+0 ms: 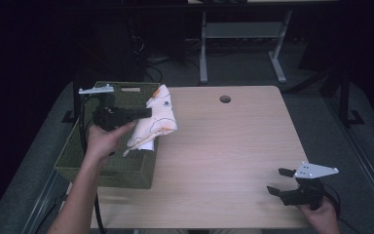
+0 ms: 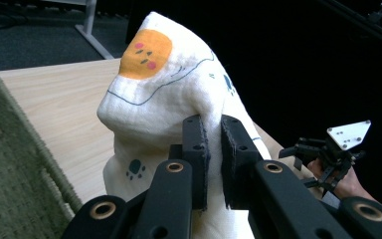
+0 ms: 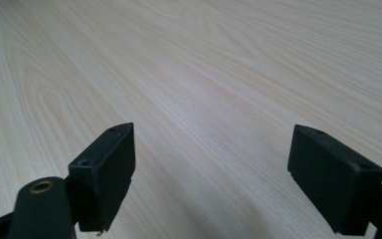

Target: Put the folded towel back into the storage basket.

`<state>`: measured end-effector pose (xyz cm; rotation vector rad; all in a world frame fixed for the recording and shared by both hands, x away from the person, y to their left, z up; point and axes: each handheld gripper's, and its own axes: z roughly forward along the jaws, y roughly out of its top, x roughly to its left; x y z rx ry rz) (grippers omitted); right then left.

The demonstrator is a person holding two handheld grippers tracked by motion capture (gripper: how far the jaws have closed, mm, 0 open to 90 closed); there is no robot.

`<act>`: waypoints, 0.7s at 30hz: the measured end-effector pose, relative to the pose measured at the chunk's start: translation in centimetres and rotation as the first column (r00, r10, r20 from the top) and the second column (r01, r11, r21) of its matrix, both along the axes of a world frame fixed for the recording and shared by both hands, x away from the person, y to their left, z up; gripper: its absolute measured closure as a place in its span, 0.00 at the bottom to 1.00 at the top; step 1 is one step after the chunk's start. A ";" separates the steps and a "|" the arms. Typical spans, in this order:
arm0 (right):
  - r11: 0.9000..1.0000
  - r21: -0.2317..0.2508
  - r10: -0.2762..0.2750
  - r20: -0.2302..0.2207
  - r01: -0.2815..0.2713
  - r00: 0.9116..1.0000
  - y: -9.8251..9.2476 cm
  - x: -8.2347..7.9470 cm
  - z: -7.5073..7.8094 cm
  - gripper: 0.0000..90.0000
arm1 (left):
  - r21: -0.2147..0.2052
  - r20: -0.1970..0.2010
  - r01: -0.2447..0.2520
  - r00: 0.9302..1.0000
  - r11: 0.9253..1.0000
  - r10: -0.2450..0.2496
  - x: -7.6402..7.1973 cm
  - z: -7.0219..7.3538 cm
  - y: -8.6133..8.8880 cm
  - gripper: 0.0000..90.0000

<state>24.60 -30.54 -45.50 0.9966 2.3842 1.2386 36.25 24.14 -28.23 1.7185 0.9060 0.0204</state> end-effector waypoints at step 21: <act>1.000 0.008 -0.001 0.004 0.001 1.000 0.1 0.1 0.1 0.21 | 0.007 -0.006 -0.045 0.999 0.999 0.045 -0.2 -0.2 3.9 0.92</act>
